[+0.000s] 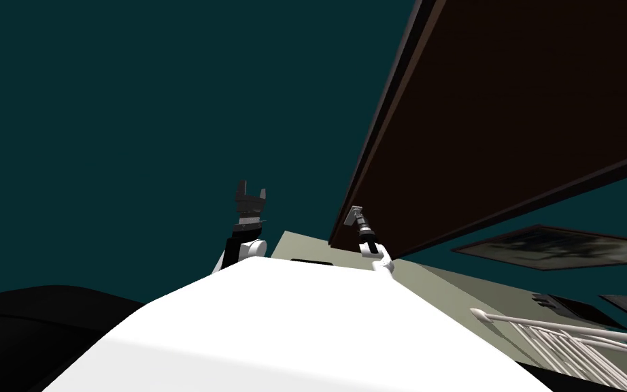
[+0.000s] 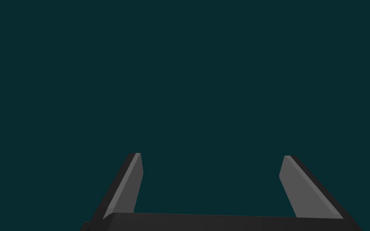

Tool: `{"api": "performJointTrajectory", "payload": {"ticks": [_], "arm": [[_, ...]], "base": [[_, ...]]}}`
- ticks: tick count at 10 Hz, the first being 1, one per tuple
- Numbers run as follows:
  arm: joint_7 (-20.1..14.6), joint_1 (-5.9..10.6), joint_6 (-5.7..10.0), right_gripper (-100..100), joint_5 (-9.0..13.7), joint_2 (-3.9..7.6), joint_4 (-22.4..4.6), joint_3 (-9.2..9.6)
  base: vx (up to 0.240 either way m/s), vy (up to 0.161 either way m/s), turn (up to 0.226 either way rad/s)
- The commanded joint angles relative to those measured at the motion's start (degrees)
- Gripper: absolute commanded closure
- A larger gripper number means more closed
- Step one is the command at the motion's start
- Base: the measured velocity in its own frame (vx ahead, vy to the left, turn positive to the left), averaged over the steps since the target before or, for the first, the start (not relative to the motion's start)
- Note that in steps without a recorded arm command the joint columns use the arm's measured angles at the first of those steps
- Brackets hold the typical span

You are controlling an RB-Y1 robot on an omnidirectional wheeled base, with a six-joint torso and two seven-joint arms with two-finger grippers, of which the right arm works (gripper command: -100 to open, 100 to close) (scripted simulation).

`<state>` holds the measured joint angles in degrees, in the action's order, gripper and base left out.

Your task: Pull the door open

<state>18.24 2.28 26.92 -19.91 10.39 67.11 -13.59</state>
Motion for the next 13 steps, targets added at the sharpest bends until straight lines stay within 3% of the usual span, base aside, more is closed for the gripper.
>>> {"api": "performJointTrajectory", "payload": {"ticks": [1, 2, 6, 9, 10, 11, 12, 13], "arm": [[-2.9, 0.25, 0.12, 100, 2.9, 0.16, 0.6, 1.67], [-3.3, 0.25, 0.12, 100, 3.4, 0.16, 0.6, 1.67], [-10.0, 0.52, 0.17, 100, 10.8, 1.47, 0.4, 4.23], [-12.8, 0.62, 0.19, 100, 14.6, 1.93, 0.3, 5.13], [-15.1, 0.71, 0.21, 100, 16.9, 2.38, 0.2, 6.02], [-15.1, 0.71, 0.21, 100, 17.4, 2.38, 0.2, 6.02], [-17.5, 0.81, 0.23, 100, 19.9, 2.85, 0.1, 6.93], [-17.5, 0.81, 0.23, 100, 20.4, 2.85, 0.1, 6.93]], "base": [[-0.055, -0.018, 0.042], [-0.044, -0.023, 0.056], [-0.060, -0.038, 0.063], [-0.051, -0.022, 0.055], [-0.056, -0.022, 0.033], [-0.050, -0.022, 0.057], [-0.052, -0.034, 0.058], [-0.047, -0.029, 0.050]]}}
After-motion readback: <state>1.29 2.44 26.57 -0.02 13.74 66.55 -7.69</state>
